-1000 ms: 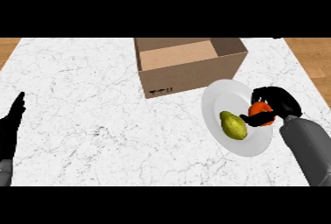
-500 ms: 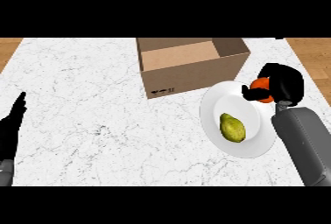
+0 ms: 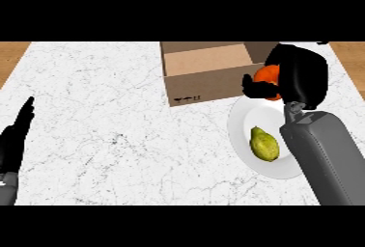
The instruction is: Pick the squash from the plate and place it in the cardboard box
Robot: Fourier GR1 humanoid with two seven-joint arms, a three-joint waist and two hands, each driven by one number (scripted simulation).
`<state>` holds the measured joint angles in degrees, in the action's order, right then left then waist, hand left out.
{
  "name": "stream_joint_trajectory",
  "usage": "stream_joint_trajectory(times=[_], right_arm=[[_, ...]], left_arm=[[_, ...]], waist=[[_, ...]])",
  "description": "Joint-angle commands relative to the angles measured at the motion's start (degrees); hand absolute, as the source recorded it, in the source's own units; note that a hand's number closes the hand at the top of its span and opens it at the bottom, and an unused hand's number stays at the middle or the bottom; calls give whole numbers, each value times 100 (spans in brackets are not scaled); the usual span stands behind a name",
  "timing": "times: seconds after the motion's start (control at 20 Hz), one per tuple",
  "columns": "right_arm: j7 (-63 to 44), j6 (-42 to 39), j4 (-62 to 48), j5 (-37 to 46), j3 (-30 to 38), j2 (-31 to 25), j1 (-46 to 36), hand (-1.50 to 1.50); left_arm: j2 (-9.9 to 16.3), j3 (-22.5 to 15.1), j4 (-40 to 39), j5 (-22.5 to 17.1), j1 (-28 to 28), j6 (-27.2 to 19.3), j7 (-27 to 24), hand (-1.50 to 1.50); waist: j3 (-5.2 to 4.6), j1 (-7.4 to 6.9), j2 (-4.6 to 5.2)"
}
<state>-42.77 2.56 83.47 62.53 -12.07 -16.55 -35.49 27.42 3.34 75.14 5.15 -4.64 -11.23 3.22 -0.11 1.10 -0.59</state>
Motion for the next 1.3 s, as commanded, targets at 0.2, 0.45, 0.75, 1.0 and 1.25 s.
stream_joint_trajectory(times=[0.2,0.45,0.75,1.0,1.25], right_arm=[[42,-70,-853,-507,923,341,-1499,150],[109,929,-2254,-403,1248,817,-2122,150],[696,1514,-4180,-818,1993,747,-3311,150],[1107,2204,-5452,-770,2266,677,-3689,150],[1413,2342,-6230,-748,2420,391,-3800,150]], left_arm=[[-123,-39,329,43,109,170,120,0],[-257,-97,240,272,-98,17,202,0],[-348,-92,42,285,-327,75,57,0],[-143,5,210,213,-452,298,237,0],[-324,-75,-241,312,-578,241,-143,0]], waist=[[11,-218,69],[12,-261,93],[9,-371,157],[12,-514,201],[4,-608,323]])
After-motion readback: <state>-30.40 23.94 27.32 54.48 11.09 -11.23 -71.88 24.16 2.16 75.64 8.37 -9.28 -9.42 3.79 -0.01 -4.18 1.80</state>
